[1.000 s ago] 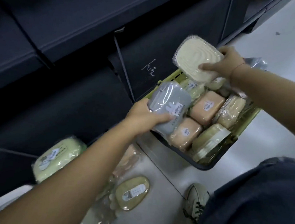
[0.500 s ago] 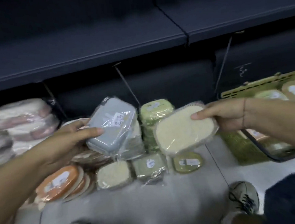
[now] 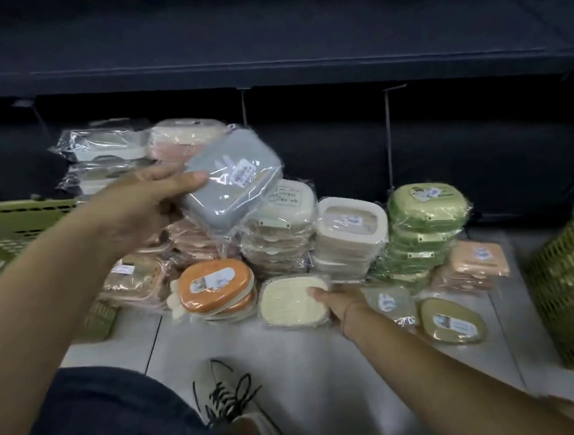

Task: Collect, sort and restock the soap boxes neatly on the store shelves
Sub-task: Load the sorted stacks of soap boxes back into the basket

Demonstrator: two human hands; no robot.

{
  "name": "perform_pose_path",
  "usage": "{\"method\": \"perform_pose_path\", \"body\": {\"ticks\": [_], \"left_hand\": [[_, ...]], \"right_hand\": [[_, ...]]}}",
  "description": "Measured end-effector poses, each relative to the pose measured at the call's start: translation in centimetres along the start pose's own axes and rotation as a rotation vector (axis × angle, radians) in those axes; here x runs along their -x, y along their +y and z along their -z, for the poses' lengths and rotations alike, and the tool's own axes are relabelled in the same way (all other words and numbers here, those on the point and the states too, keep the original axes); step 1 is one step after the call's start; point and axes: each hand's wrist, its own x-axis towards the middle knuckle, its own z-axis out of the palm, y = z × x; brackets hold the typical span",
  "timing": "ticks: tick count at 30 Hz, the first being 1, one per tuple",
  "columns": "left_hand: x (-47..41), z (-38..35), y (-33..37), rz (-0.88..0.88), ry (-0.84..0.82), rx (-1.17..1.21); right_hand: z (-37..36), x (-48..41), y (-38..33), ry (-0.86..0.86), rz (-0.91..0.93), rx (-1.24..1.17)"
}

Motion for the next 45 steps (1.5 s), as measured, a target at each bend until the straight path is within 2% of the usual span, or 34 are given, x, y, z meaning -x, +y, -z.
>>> {"method": "perform_pose_path", "body": {"ticks": [3,7,11,16,18,20,22,24,25,27,29,33,35,37,41,43,45], "left_hand": [[-0.4,2.2,-0.3,-0.025,0.053,0.001],[-0.6,2.4,-0.9,-0.02,0.001,-0.029],[-0.7,2.3,-0.8,0.002,-0.027,-0.051],[-0.7,1.4,-0.7,0.017,-0.019,-0.055],[-0.6,-0.1,-1.0,0.029,-0.05,-0.045],[-0.4,-2.2,-1.5,0.073,-0.103,-0.044],[0.2,-4.9,-2.4,0.126,-0.19,-0.054],[0.9,-8.0,-3.4,0.159,-0.281,-0.086],[1.2,-9.5,-4.0,0.165,-0.318,-0.088],[1.5,-12.2,-5.0,0.187,-0.387,-0.095],[1.6,-14.8,-5.9,0.192,-0.451,-0.166],[1.4,-20.4,-7.5,0.135,-0.482,-0.371],[0.3,-23.3,-8.3,-0.018,-0.435,-0.654],[-1.5,-26.2,-8.7,-0.246,-0.384,-0.959],[-5.9,-31.4,-9.3,-0.51,-0.322,-1.242],[-8.0,-32.6,-9.7,-0.559,-0.295,-1.359],[-9.7,-34.1,-10.3,-0.559,-0.303,-1.428]], "right_hand": [[-0.9,-2.8,1.3,0.096,0.049,0.133],[-1.3,-1.8,-0.4,0.241,0.042,0.086],[-1.5,-2.2,-1.6,0.248,0.018,0.203],[-1.3,-0.2,-2.8,0.211,0.08,0.301],[-0.7,1.4,-3.1,0.151,0.141,0.298],[0.6,3.5,-3.6,0.077,0.222,0.165],[3.0,5.7,-4.1,-0.023,0.247,-0.131],[6.5,8.0,-4.3,-0.226,0.189,-0.417],[8.5,9.0,-4.2,-0.331,0.177,-0.476],[11.7,10.6,-3.8,-0.472,0.207,-0.46],[13.8,11.1,-2.9,-0.495,0.247,-0.421],[17.7,10.2,-1.5,-0.332,0.296,-0.408],[20.4,9.4,-0.8,-0.209,0.283,-0.499],[24.0,7.4,1.0,0.037,0.209,-0.634],[29.9,2.9,6.5,0.488,0.048,-0.881],[30.6,1.7,8.0,0.553,0.022,-0.975],[31.3,0.6,8.4,0.494,0.022,-1.134]]}}
